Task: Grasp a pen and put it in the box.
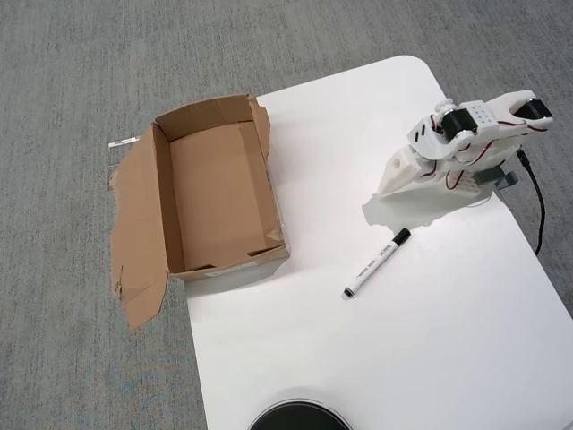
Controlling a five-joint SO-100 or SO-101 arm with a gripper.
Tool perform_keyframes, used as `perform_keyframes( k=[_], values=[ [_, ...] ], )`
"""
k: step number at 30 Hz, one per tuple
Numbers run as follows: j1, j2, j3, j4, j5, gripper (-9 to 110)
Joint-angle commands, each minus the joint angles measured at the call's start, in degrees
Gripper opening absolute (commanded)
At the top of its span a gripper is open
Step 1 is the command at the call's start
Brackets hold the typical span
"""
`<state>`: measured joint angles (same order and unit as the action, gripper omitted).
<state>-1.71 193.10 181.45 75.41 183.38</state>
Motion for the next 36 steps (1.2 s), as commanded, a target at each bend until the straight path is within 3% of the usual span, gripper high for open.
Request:
perform_keyframes(
  k=[1,30,36],
  values=[
    [0.04,3.34,1.36,1.14,1.71,1],
    [-0.66,3.43,1.10,0.09,1.63,1],
    [-0.66,3.43,-5.32,0.09,1.63,1]
  ],
)
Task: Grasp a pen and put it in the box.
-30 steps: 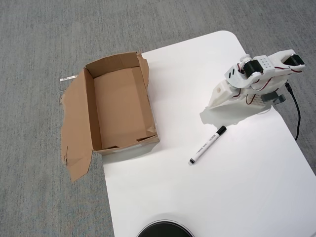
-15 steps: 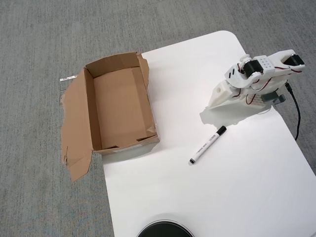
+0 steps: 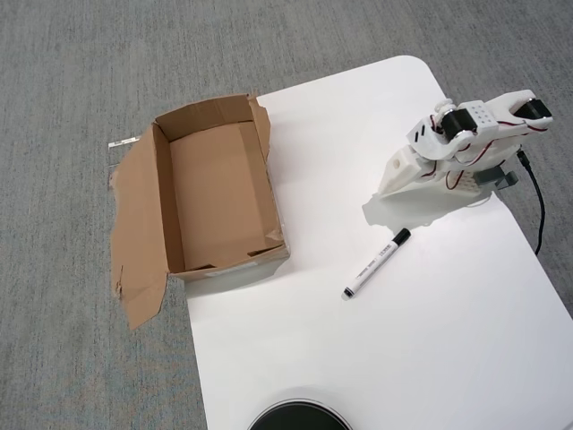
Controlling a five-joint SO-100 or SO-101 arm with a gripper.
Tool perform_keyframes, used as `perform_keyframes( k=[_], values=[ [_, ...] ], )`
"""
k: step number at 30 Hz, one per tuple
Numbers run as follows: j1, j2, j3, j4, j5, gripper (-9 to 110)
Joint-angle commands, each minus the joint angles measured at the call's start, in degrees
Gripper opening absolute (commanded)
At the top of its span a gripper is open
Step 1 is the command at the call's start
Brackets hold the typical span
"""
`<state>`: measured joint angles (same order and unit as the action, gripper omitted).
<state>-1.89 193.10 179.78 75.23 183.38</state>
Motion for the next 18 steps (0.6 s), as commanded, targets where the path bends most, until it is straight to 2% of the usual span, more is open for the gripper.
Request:
perform_keyframes(
  k=[1,11,18],
  values=[
    [-0.48,3.43,-4.79,0.26,1.63,1],
    [-0.48,2.81,-18.06,0.26,1.54,1],
    [-0.57,-11.34,-33.00,0.26,2.15,1]
  ],
)
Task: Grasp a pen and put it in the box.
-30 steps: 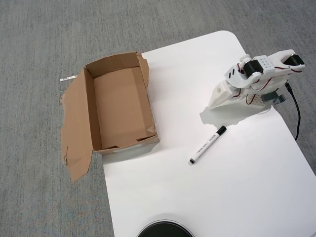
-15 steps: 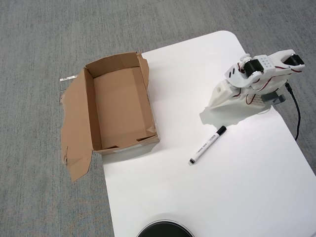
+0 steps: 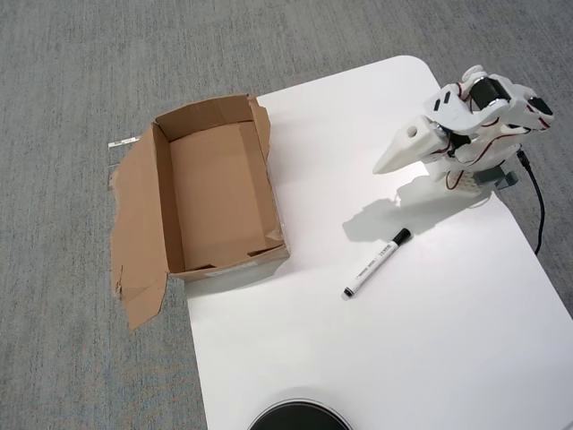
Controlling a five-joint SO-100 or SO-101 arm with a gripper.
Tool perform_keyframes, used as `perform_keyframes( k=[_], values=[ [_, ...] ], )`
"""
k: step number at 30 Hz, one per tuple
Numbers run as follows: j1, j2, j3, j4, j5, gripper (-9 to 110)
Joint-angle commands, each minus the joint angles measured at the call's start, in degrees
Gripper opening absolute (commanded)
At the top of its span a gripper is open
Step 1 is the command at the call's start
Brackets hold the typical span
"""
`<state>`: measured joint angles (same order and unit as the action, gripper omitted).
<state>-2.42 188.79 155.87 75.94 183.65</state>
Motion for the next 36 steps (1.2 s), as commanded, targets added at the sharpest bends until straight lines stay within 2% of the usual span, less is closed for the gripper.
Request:
perform_keyframes(
  k=[1,7,14,36],
  values=[
    [-0.04,-9.76,-12.17,-0.44,1.89,1],
    [-0.57,-26.81,-30.89,0.09,1.98,1],
    [-9.10,-39.64,-45.13,0.62,2.07,1],
    [-10.15,-40.78,-45.31,0.70,1.27,1]
  ],
)
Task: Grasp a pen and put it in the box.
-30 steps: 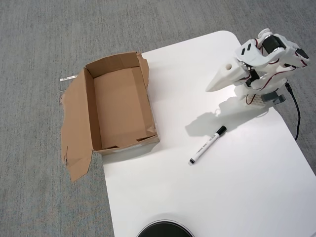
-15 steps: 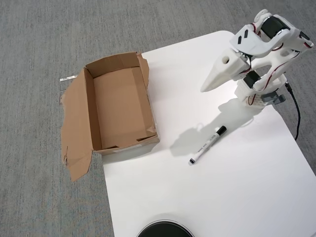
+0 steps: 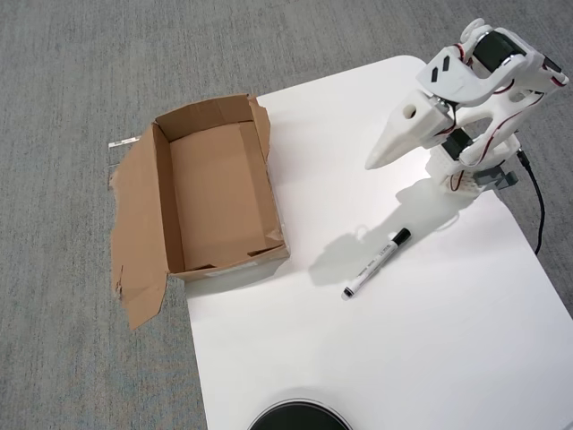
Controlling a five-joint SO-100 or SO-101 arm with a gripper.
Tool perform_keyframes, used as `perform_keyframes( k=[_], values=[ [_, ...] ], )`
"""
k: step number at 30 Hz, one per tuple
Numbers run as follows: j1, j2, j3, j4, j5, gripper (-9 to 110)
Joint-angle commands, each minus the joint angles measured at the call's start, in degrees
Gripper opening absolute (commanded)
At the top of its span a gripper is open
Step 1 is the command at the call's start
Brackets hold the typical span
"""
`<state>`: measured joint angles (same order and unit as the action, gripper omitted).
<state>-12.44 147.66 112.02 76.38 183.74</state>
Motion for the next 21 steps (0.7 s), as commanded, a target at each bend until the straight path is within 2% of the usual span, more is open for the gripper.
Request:
perform_keyframes(
  k=[1,8,10,13,16,21],
  values=[
    [-0.13,0.35,-1.45,0.26,1.63,1],
    [0.04,-0.44,-1.45,1.41,3.91,1],
    [-0.04,-0.44,-1.45,4.13,9.62,1],
    [-0.92,0.18,-1.63,9.40,23.51,1],
    [-5.84,0.35,-1.80,13.71,35.20,1],
    [-11.47,-0.26,-1.63,15.91,39.77,1]
  ],
)
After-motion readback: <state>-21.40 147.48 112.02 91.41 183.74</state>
